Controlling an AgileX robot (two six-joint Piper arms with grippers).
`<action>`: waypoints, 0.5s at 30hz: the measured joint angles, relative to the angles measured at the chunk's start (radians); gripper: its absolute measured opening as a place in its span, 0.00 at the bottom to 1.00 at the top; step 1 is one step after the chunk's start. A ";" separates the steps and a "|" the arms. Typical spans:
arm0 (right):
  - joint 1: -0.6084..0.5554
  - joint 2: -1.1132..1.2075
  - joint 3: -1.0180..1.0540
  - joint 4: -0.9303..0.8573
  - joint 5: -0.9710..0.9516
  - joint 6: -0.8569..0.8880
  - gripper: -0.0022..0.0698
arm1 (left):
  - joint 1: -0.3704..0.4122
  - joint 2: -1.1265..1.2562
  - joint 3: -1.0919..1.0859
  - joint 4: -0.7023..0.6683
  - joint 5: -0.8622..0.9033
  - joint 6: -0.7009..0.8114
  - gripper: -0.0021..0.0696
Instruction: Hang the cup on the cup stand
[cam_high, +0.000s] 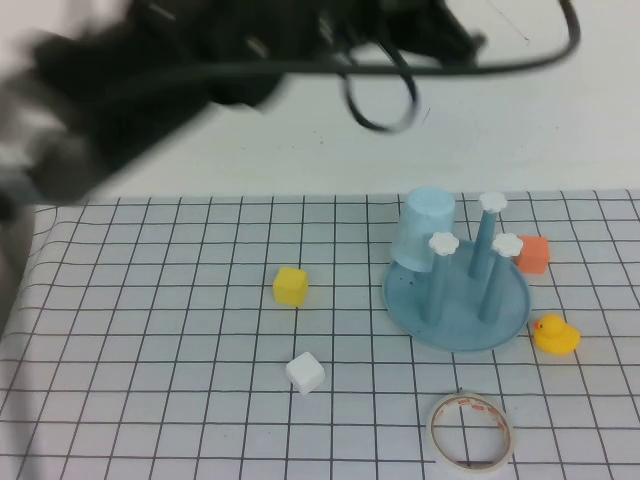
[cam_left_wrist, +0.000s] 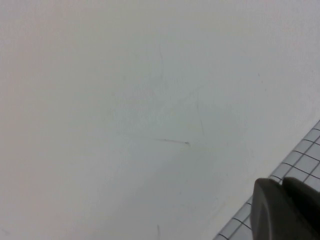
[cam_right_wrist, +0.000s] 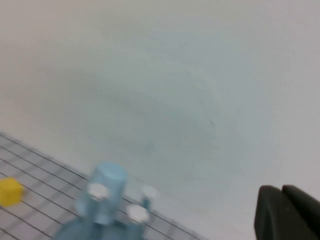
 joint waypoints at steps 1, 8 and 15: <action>0.000 0.000 0.000 0.000 0.043 0.000 0.03 | 0.000 -0.040 0.000 0.019 0.029 0.007 0.04; 0.000 0.000 0.027 -0.010 0.294 0.000 0.03 | 0.000 -0.303 0.002 0.183 0.191 0.021 0.03; 0.000 0.000 0.048 -0.018 0.391 0.000 0.03 | 0.000 -0.589 0.146 0.340 0.264 -0.004 0.03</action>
